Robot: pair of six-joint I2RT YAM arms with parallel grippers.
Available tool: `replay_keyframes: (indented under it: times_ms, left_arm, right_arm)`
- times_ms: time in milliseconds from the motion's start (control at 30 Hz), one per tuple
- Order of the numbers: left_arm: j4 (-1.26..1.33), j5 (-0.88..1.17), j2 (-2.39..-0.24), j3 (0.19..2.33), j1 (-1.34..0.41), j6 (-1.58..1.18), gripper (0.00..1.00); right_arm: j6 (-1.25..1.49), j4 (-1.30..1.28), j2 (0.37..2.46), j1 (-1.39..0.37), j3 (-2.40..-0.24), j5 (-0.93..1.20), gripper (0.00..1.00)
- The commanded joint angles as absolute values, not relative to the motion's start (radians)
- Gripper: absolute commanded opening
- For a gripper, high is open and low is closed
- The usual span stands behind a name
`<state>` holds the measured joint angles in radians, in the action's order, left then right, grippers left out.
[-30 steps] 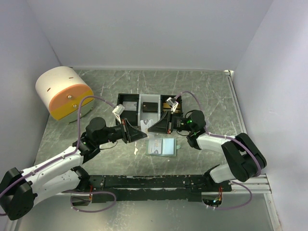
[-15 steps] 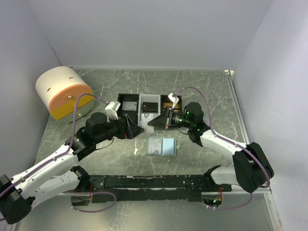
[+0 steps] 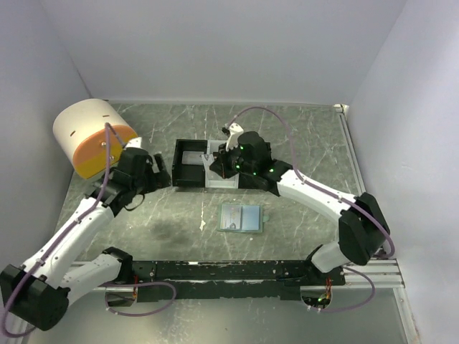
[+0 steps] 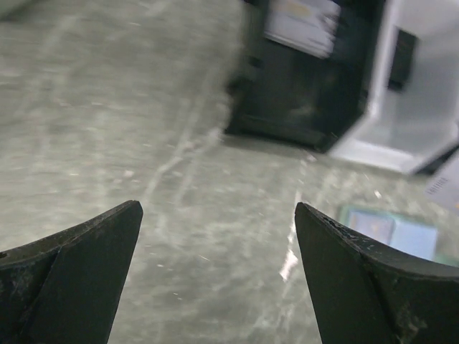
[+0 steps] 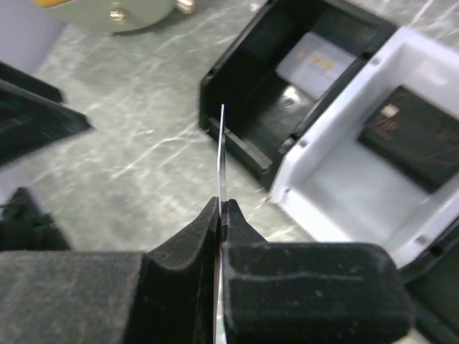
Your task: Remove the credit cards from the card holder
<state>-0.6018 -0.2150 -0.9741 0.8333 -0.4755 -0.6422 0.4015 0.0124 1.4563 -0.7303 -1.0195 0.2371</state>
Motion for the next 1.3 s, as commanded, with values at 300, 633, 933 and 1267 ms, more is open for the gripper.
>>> replay_keyframes:
  times_ms: [300, 633, 933, 1267]
  left_arm:
    - [-0.63, -0.15, -0.801, 0.841, -0.124, -0.41, 1.0]
    - [-0.588, -0.194, -0.688, 0.8, -0.124, -0.414, 1.0]
    - [-0.598, -0.235, -0.66, 0.801, -0.123, -0.412, 1.0]
    - [-0.599, -0.224, -0.665, 0.805, -0.124, -0.405, 1.0]
  right_arm:
    - [-0.015, -0.165, 1.721, -0.817, -1.359, -0.002, 0.0]
    - [-0.281, -0.204, 1.953, -0.869, -1.581, -0.028, 0.0]
    - [-0.54, -0.242, 2.139, -0.879, -1.738, -0.119, 0.0]
    - [-0.716, -0.223, 2.2, -0.878, -1.769, -0.184, 0.0]
